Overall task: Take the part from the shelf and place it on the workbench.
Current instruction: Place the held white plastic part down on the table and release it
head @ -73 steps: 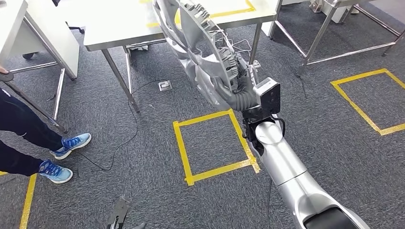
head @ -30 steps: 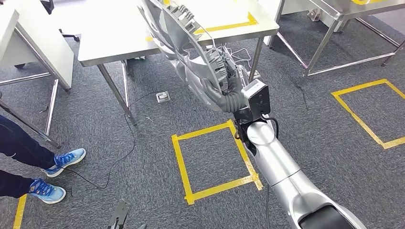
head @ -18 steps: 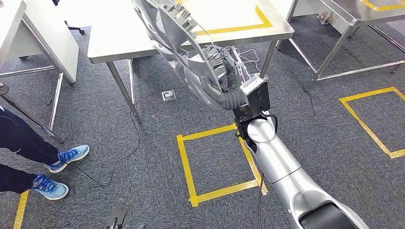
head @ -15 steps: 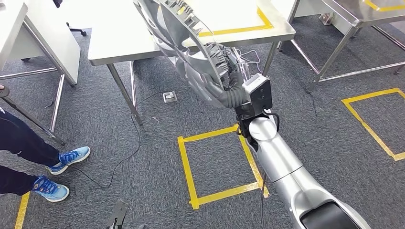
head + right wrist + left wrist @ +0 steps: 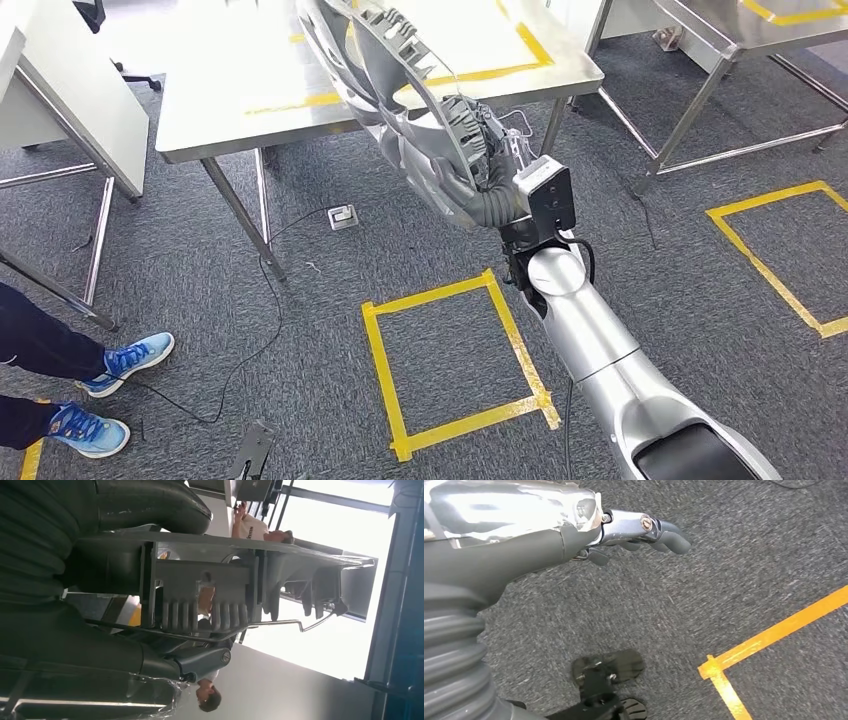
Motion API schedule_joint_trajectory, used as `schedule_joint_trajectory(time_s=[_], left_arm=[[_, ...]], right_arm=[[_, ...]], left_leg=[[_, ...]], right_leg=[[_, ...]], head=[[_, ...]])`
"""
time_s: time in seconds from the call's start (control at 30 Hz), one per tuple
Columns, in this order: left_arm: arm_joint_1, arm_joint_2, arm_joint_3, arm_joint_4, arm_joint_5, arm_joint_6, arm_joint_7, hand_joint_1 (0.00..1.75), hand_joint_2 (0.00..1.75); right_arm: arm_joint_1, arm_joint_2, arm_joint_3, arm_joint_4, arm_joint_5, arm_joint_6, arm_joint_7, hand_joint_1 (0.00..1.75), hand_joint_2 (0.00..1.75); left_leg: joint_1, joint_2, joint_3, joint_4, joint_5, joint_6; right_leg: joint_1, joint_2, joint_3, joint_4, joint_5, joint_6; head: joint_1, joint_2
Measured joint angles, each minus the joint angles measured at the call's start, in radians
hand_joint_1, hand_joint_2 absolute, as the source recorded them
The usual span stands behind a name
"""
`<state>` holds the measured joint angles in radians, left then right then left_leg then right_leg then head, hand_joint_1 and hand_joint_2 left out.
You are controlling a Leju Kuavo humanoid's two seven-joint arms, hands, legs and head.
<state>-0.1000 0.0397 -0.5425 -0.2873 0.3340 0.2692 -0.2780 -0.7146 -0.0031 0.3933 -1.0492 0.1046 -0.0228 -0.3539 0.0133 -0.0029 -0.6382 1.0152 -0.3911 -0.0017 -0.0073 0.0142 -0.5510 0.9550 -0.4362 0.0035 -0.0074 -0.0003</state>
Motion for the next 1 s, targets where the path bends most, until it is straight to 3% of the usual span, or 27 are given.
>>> schedule_joint_trajectory(time_s=[0.07, 0.17, 0.3, 0.33, 0.37, 0.43, 0.5, 0.53, 0.57, 0.67, 0.77, 0.83, 0.87, 0.9, 0.97, 1.0], left_arm=[[-0.004, 0.000, 0.001, 0.000, -0.003, 0.000, 0.004, 0.00, 1.75], [-0.008, 0.001, 0.005, -0.001, -0.006, 0.000, 0.007, 0.00, 1.75], [0.000, 0.002, 0.010, 0.000, -0.008, 0.000, 0.010, 0.00, 1.75], [0.004, 0.001, 0.012, 0.001, -0.008, 0.000, 0.011, 0.00, 1.75], [0.006, 0.001, 0.014, 0.001, -0.008, 0.000, 0.011, 0.00, 1.75], [0.008, -0.002, 0.016, 0.001, -0.008, 0.000, 0.011, 0.00, 1.75], [0.009, -0.008, 0.018, 0.001, -0.008, 0.000, 0.011, 0.00, 1.75], [0.009, -0.010, 0.019, 0.001, -0.008, -0.001, 0.011, 0.00, 1.75], [0.008, -0.012, 0.019, 0.001, -0.008, -0.001, 0.011, 0.00, 1.75], [-0.002, -0.011, 0.022, 0.000, -0.008, -0.001, 0.011, 0.00, 1.75], [-0.001, -0.009, 0.023, 0.002, -0.009, 0.000, 0.010, 0.00, 1.75], [0.002, -0.007, 0.023, 0.004, -0.009, -0.001, 0.010, 0.00, 1.75], [0.003, -0.006, 0.023, 0.005, -0.009, -0.002, 0.010, 0.00, 1.75], [0.003, -0.005, 0.024, 0.005, -0.009, -0.003, 0.010, 0.00, 1.75], [0.002, -0.005, 0.024, 0.005, -0.009, -0.003, 0.010, 0.00, 1.75], [0.002, -0.005, 0.024, 0.005, -0.009, -0.004, 0.010, 0.00, 1.75]], right_arm=[[-0.012, -0.001, -0.002, 0.002, 0.000, -0.001, 0.001, 1.75, 1.75], [-0.028, -0.001, -0.003, 0.006, 0.002, -0.002, 0.004, 1.75, 1.75], [-0.024, -0.002, -0.003, 0.029, 0.003, -0.002, 0.003, 1.75, 1.75], [-0.020, -0.003, -0.002, 0.036, 0.003, -0.002, 0.005, 1.75, 1.75], [-0.018, -0.004, -0.002, 0.041, 0.004, -0.002, 0.006, 1.75, 1.75], [-0.019, -0.007, -0.003, 0.046, 0.005, -0.002, 0.010, 1.75, 1.75], [-0.024, -0.007, -0.003, 0.048, 0.005, -0.002, 0.010, 1.75, 1.75], [-0.027, -0.006, -0.002, 0.049, 0.006, -0.002, 0.009, 1.75, 1.75], [-0.030, -0.005, -0.002, 0.050, 0.006, -0.002, 0.010, 1.75, 1.75], [-0.040, -0.005, -0.002, 0.055, 0.007, -0.002, 0.010, 1.75, 1.75], [-0.037, -0.003, -0.001, 0.074, 0.008, -0.004, 0.004, 1.75, 1.75], [-0.031, -0.004, 0.000, 0.090, 0.011, -0.007, 0.002, 1.75, 1.75], [-0.030, -0.004, 0.001, 0.096, 0.012, -0.008, 0.002, 1.75, 1.75], [-0.030, -0.003, 0.002, 0.100, 0.013, -0.008, 0.002, 1.75, 1.75], [-0.037, 0.002, 0.004, 0.104, 0.014, -0.008, 0.001, 1.75, 1.75], [-0.043, 0.006, 0.005, 0.105, 0.014, -0.008, 0.000, 1.75, 1.75]], left_leg=[[-0.012, 0.005, 0.013, -0.032, -0.006, 0.017], [-0.008, 0.003, 0.035, -0.049, -0.011, 0.041], [-0.006, -0.005, 0.071, -0.055, -0.032, 0.060], [-0.006, -0.008, 0.079, -0.055, -0.039, 0.060], [-0.007, -0.012, 0.086, -0.055, -0.045, 0.059], [-0.008, -0.018, 0.100, -0.055, -0.056, 0.056], [-0.013, -0.021, 0.110, -0.056, -0.070, 0.048], [-0.015, -0.020, 0.114, -0.055, -0.075, 0.043], [-0.017, -0.020, 0.118, -0.056, -0.080, 0.038], [-0.019, -0.016, 0.115, -0.027, -0.101, 0.029], [-0.019, -0.013, 0.044, 0.143, -0.175, 0.027], [-0.016, -0.012, -0.014, 0.236, -0.215, 0.018], [-0.012, -0.011, -0.029, 0.239, -0.208, 0.011], [-0.007, -0.010, -0.032, 0.205, -0.174, 0.003], [0.006, -0.006, -0.011, 0.072, -0.057, -0.009], [0.006, -0.002, 0.003, 0.007, -0.016, -0.009]], right_leg=[[0.002, -0.001, -0.001, 0.001, -0.006, 0.011], [0.001, -0.006, -0.020, 0.036, -0.024, 0.022], [-0.011, -0.014, -0.153, 0.278, -0.094, 0.038], [-0.013, -0.015, -0.178, 0.304, -0.097, 0.041], [-0.013, -0.015, -0.185, 0.288, -0.080, 0.044], [-0.006, -0.015, -0.160, 0.157, 0.005, 0.046], [0.010, -0.016, -0.122, 0.022, 0.082, 0.026], [0.017, -0.017, -0.111, -0.010, 0.099, 0.014], [0.020, -0.018, -0.105, -0.020, 0.098, 0.002], [0.009, -0.020, -0.082, -0.031, 0.091, -0.013], [0.005, -0.016, -0.049, -0.037, 0.075, -0.023], [0.005, -0.013, -0.030, -0.037, 0.060, -0.024], [0.004, -0.011, -0.021, -0.036, 0.054, -0.022], [0.004, -0.010, -0.014, -0.036, 0.047, -0.020], [0.002, -0.006, -0.001, -0.034, 0.036, -0.012], [0.003, -0.004, 0.002, -0.033, 0.031, -0.007]], head=[[0.000, 0.000], [0.002, 0.000], [0.003, 0.000], [0.003, 0.000], [0.004, 0.000], [0.004, 0.000], [0.004, 0.000], [0.004, 0.000], [0.004, 0.000], [0.003, 0.000], [0.002, 0.000], [0.002, 0.000], [0.002, 0.000], [0.002, 0.000], [0.002, 0.000], [0.002, 0.000]])
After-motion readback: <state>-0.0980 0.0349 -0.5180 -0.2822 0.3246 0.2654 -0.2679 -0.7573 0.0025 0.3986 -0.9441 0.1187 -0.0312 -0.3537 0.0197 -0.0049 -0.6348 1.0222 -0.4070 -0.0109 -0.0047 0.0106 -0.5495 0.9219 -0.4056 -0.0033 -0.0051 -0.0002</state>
